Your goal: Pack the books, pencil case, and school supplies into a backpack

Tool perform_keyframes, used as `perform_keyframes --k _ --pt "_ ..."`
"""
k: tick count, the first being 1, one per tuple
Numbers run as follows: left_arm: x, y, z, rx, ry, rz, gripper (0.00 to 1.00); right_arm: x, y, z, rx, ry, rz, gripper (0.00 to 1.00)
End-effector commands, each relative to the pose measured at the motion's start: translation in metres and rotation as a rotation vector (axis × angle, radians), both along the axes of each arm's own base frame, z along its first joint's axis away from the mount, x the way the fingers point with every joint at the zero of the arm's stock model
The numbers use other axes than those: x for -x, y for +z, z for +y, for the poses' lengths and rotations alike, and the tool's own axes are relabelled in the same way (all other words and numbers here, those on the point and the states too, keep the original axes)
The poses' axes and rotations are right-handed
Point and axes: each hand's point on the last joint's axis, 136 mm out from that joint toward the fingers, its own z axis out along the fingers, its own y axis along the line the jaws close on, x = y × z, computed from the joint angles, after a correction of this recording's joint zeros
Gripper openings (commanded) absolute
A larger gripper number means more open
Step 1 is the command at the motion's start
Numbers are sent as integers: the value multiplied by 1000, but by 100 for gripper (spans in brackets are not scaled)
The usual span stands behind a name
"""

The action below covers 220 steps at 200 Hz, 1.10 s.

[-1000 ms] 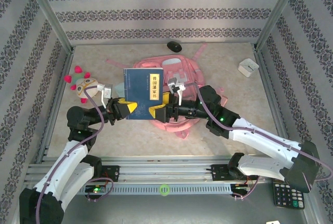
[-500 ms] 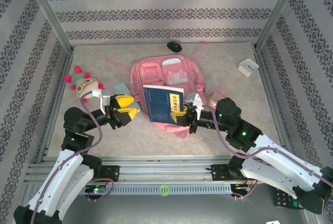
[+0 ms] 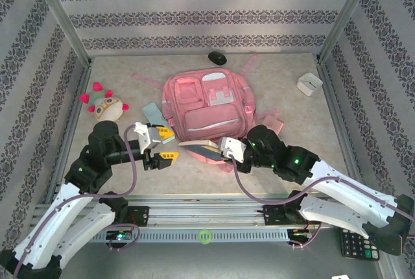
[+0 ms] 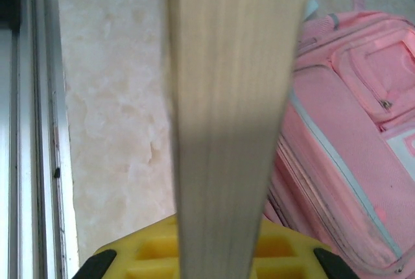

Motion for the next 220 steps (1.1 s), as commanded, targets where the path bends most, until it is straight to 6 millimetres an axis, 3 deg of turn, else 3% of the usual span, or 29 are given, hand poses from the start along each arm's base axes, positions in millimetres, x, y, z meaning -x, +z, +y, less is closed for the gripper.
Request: perform_keyframes --k 1,48,76,90,119,123,141,155,172,188,220 --pt "6 -30 2 -201 -48 -48 67 -6 21 9 15 48 -100 0" --pt "-10 -56 -16 -310 -76 -42 71 3 27 27 32 147 -104 0" --pt "-13 -54 -28 -289 -100 -55 71 4 28 32 42 177 -99 0" --pt "-10 -51 -34 -257 -125 -63 57 3 28 33 47 179 -104 0" --pt "-3 -36 -42 -151 -164 -91 5 -6 30 25 28 118 -109 0" --pt "-3 -33 -42 -133 -159 -92 0 -8 32 22 10 97 -105 6" --pt "-1 -23 -46 -59 -161 -98 0 -14 42 3 -153 32 -59 41" --pt "4 -14 -49 0 -188 -82 0 -9 59 -9 -360 31 -18 55" --pt "8 -2 -55 81 -226 -73 0 -2 86 -26 -585 29 -19 59" --pt "9 9 -59 149 -248 -80 0 0 100 -38 -695 10 -17 59" --pt "11 25 -68 232 -314 -55 0 13 115 -37 -802 109 47 59"
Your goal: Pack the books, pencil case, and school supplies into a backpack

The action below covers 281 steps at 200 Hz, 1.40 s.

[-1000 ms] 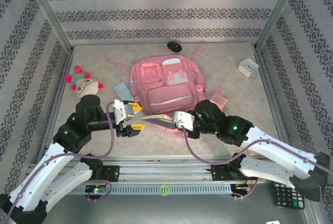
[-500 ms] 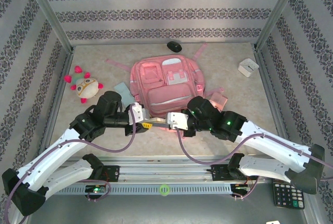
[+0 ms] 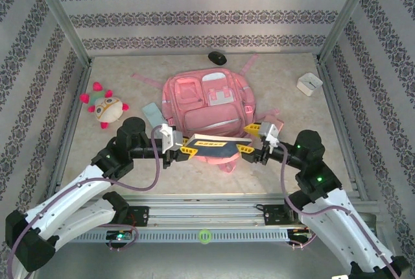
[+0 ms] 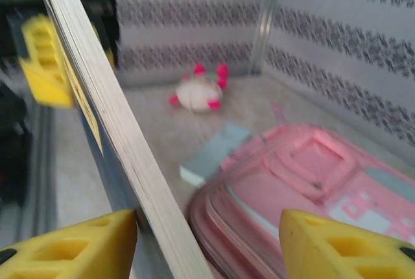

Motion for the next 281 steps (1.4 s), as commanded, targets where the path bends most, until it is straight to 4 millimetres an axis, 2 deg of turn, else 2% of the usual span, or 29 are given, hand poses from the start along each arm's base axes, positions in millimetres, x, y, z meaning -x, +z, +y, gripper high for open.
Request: perform_keyframes --k 1,42,67,107,133,153,160,171,177,189,198,205,221,236,263,281 --pt "14 44 -10 167 -118 -45 0 28 33 12 -156 203 7 59" --pt "8 58 -14 220 -115 -40 0 34 45 20 -202 314 31 57" --pt "-3 63 -15 237 -67 -41 0 33 43 22 -203 331 47 54" --pt "-11 76 -14 300 -52 -33 0 29 37 19 -210 307 69 50" --pt "-15 75 -16 294 -50 -21 0 20 37 13 -226 253 80 47" --pt "-19 72 -13 274 -18 -28 0 13 39 6 -244 216 97 34" --pt "-22 69 -12 265 1 -29 0 12 40 4 -250 207 103 23" --pt "-27 67 -10 253 36 -32 0 8 41 1 -259 186 115 0" --pt "-32 65 -9 244 68 -26 7 3 42 -1 -269 160 132 0" --pt "-46 56 -8 198 140 -13 29 -20 44 -14 -328 30 219 0" --pt "-60 46 -6 149 208 -3 54 -40 42 -30 -390 -92 299 0" --pt "-70 38 -5 104 252 5 62 -57 38 -46 -445 -206 365 0" --pt "-88 15 -5 -15 318 15 70 -91 14 -85 -547 -482 579 0" --pt "-103 -13 -9 -130 360 4 72 -106 -10 -111 -605 -648 765 0" --pt "-121 -64 -21 -329 380 -40 78 -112 -26 -129 -644 -771 892 0" --pt "-129 -99 -31 -451 366 -34 82 -111 -23 -134 -681 -801 881 0"
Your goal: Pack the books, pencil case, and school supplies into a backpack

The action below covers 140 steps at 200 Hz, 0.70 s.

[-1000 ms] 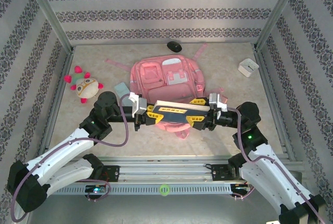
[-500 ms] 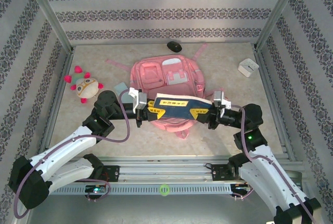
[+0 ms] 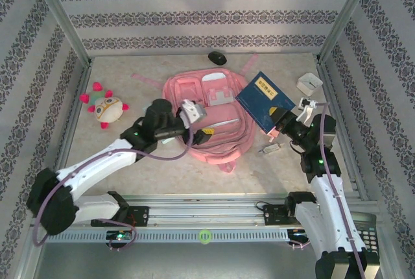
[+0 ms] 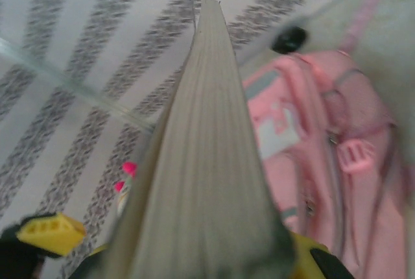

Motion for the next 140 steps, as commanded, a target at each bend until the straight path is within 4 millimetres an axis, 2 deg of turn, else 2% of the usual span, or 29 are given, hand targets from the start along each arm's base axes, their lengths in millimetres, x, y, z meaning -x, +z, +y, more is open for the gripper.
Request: perform_keyframes --k 1,18,36,80,110,140 --pt "-10 -51 -1 -245 8 -14 82 2 10 -16 -68 -124 49 0" --pt "-19 -74 -6 -323 12 -14 86 5 13 -17 -72 -134 36 0" --pt "-36 -88 -6 -377 60 -30 89 8 12 -15 -73 -122 39 0" --pt "-51 -103 -11 -421 68 -41 93 11 9 -8 -81 -83 51 0" --pt "-58 -121 -12 -463 78 -28 95 14 10 -5 -87 -68 46 0" --pt "-75 -132 -4 -532 151 -49 91 17 8 1 -117 -41 68 0"
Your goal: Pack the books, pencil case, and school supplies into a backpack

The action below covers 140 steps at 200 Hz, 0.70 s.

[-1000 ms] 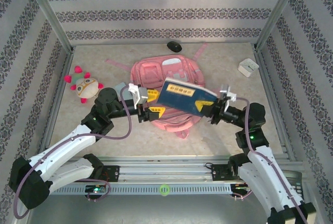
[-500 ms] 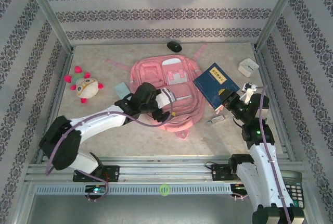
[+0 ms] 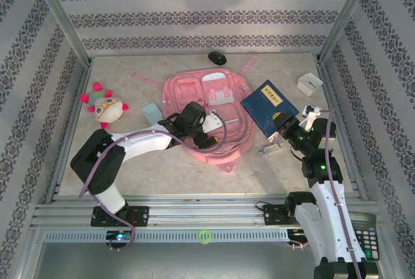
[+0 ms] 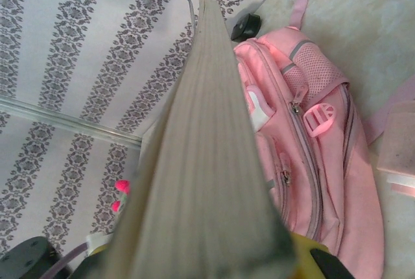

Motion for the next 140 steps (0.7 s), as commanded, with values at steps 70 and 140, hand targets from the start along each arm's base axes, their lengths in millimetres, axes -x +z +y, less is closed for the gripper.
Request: perform_keyframes --k 70,140 --pt "-12 138 -2 259 79 -247 0 31 -15 -24 -128 -230 211 0" --pt "-38 191 -15 327 135 -210 0 48 -27 -4 -202 -229 249 0"
